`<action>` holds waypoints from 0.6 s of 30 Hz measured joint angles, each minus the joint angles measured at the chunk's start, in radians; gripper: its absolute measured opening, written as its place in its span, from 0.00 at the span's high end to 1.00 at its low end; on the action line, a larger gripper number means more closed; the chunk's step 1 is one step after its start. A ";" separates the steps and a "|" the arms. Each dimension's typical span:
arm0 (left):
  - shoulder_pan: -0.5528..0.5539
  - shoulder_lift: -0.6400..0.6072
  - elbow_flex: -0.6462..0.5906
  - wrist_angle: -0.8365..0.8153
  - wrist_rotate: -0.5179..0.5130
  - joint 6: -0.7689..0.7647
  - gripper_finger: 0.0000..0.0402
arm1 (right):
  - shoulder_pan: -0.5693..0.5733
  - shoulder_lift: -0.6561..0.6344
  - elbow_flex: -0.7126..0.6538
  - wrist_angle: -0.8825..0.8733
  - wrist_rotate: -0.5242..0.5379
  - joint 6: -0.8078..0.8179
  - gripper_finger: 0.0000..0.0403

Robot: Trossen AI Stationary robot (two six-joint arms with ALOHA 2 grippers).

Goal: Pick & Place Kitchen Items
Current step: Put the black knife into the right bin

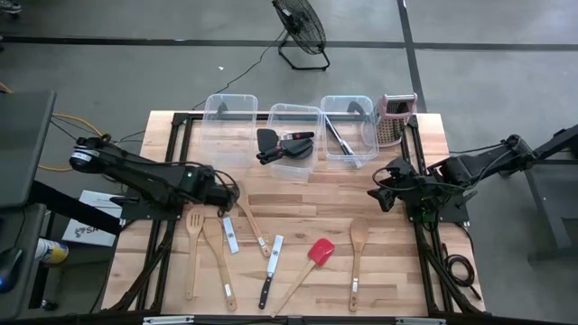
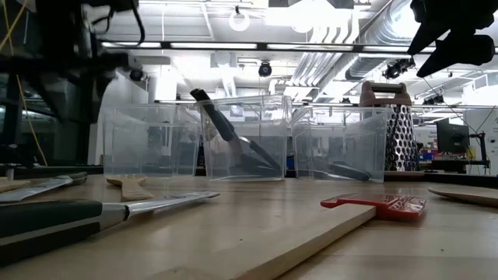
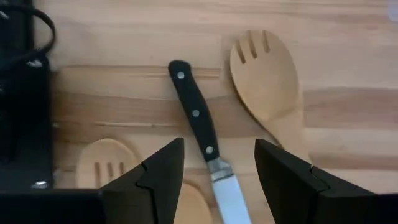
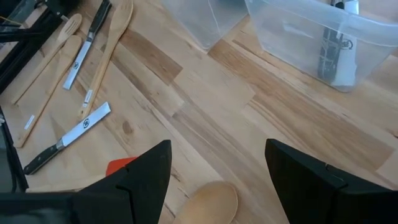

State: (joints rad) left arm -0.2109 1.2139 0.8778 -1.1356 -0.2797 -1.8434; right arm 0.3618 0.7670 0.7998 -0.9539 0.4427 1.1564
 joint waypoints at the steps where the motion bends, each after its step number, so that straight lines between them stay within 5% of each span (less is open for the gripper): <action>1: 0.010 0.004 -0.022 0.019 0.002 -0.012 0.52 | 0.000 0.000 0.000 0.000 0.000 0.000 0.38; 18: 0.204 0.002 -0.248 0.255 0.060 0.012 0.52 | 0.000 0.000 0.000 0.000 -0.001 -0.009 0.38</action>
State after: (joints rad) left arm -0.0069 1.2156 0.6302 -0.8802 -0.2199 -1.8316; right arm 0.3616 0.7670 0.7998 -0.9535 0.4419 1.1475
